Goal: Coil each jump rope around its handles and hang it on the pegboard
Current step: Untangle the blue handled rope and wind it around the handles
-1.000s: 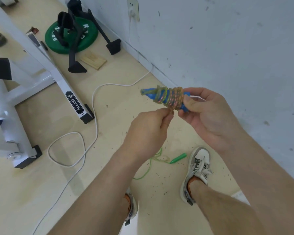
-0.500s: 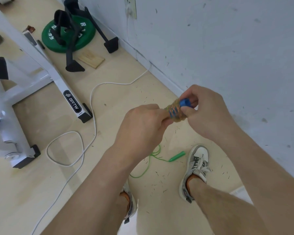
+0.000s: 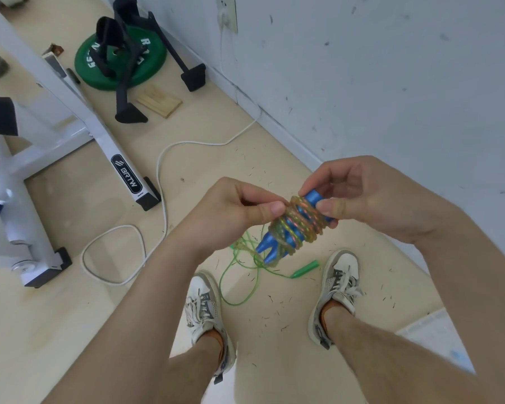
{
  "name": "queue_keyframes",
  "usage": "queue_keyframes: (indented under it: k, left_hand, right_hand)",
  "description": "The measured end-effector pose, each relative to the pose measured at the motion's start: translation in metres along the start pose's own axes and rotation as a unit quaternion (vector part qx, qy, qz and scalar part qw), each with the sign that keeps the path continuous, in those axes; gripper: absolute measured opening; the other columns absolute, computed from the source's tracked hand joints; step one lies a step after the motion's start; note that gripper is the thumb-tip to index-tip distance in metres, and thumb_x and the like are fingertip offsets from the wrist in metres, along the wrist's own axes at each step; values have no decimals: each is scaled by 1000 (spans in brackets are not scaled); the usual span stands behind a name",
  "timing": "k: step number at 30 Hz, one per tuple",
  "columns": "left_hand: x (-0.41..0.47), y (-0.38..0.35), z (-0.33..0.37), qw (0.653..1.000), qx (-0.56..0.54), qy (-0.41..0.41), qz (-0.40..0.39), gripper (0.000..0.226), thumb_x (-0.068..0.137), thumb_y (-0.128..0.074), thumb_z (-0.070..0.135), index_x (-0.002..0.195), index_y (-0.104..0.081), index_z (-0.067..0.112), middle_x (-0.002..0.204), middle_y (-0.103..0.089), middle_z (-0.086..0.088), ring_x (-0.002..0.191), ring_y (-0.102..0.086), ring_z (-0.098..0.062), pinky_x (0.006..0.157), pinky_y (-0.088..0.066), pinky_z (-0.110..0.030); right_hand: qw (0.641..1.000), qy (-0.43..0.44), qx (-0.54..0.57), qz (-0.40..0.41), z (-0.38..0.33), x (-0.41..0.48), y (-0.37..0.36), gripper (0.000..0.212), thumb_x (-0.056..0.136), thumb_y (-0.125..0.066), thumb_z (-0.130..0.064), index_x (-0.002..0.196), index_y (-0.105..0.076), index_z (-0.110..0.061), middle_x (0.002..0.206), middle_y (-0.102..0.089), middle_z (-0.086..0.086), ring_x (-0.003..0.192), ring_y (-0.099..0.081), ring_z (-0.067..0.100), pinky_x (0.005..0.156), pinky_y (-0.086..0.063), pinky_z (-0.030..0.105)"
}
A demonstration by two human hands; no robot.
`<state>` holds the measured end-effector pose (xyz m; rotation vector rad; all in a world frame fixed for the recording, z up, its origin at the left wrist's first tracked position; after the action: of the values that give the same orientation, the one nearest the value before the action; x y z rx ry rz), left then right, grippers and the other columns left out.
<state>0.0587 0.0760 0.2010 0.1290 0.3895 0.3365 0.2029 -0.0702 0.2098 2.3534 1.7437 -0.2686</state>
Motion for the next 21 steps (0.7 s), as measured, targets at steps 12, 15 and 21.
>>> queue_keyframes:
  k: [12, 15, 21]
  left_hand:
    - [8, -45, -3, 975, 129, -75, 164, 23, 99, -48, 18, 105, -70, 16, 57, -50, 9, 53, -46, -8, 56, -41, -23]
    - [3, -49, 1, 905, 378, -133, 145, 25, 98, -45, 24, 79, -57, 13, 58, -47, 2, 61, -48, -24, 60, -45, -37]
    - [3, -27, 3, 872, 412, -179, 194, 29, 92, -49, 34, 74, -66, 19, 63, -56, 4, 61, -54, -19, 59, -47, -36]
  right_hand:
    - [891, -16, 344, 295, 6, 13, -13, 14, 93, -54, 7, 98, -63, -3, 85, -65, 12, 70, -63, 19, 60, -53, 22]
    - [913, -47, 139, 380, 8, 10, -8, 15, 94, -57, 3, 102, -62, -8, 87, -66, 7, 69, -64, 14, 63, -55, 22]
    - [918, -36, 7, 394, 6, 9, -6, 24, 91, -61, 1, 90, -61, -23, 87, -66, 0, 63, -65, 3, 64, -56, 20]
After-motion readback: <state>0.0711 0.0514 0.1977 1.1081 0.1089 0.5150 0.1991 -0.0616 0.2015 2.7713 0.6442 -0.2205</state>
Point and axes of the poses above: each hand's wrist, its own x-axis towards the middle knuckle, its own y-axis out of the back of the hand, z = x × y, the point moved 2 cm from there along x, towards the middle knuckle
